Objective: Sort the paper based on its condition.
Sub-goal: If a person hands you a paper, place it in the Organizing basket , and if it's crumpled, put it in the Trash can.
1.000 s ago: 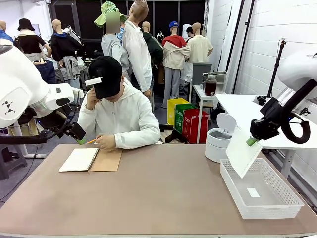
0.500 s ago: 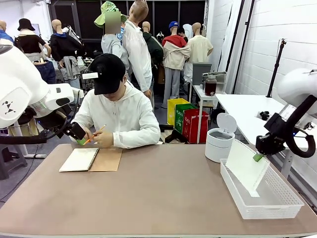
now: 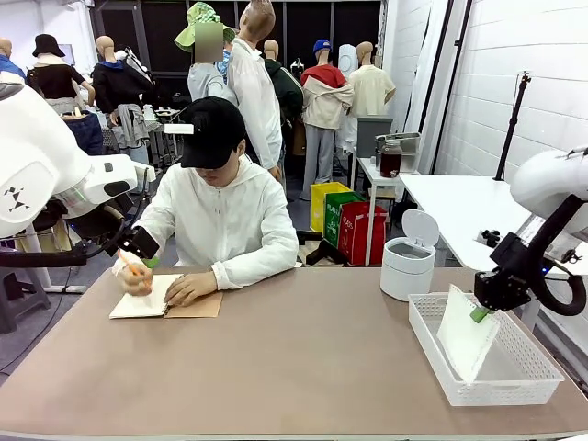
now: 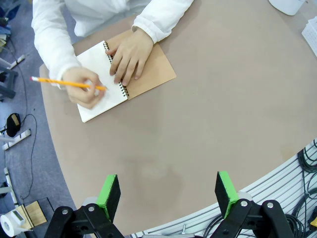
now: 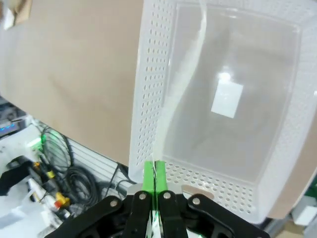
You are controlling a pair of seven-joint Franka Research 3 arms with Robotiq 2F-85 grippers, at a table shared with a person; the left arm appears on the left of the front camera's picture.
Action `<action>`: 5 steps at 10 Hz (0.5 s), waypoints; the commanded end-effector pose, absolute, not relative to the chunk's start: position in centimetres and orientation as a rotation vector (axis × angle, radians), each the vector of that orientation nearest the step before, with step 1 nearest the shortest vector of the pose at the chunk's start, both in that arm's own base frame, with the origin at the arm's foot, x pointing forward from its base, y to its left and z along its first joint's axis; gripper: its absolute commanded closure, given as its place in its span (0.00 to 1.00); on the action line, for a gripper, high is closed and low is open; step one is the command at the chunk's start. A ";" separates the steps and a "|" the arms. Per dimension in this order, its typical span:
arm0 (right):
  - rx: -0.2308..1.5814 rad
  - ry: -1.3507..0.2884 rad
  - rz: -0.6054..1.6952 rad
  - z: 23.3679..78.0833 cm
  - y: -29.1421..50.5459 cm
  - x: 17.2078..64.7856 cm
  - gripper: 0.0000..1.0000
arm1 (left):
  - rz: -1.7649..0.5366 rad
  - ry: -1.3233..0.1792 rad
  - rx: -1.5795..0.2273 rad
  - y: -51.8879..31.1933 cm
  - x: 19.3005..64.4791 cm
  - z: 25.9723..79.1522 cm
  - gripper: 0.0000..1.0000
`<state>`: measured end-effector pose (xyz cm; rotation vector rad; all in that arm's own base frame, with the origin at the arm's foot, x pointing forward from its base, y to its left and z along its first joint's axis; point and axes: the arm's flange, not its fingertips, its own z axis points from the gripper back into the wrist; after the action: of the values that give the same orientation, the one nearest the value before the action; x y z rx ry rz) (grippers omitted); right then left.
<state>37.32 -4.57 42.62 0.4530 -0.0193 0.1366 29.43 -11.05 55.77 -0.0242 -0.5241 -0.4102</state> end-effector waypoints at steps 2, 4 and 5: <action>0.386 0.010 0.055 40.0 -4.6 37.0 1.00 | -0.411 -0.524 -0.026 -11.0 29.4 55.8 0.00; 0.353 0.028 0.008 39.0 -5.0 36.9 1.00 | -0.411 -0.524 -0.026 -11.0 29.4 55.8 0.00; 0.318 0.027 -0.013 38.6 -5.0 36.8 1.00 | -0.411 -0.524 -0.026 -11.0 29.4 55.8 0.00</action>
<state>36.95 -5.30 39.00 0.3766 0.0216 0.0218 29.43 -11.05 55.77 -0.0242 -0.5240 -0.4101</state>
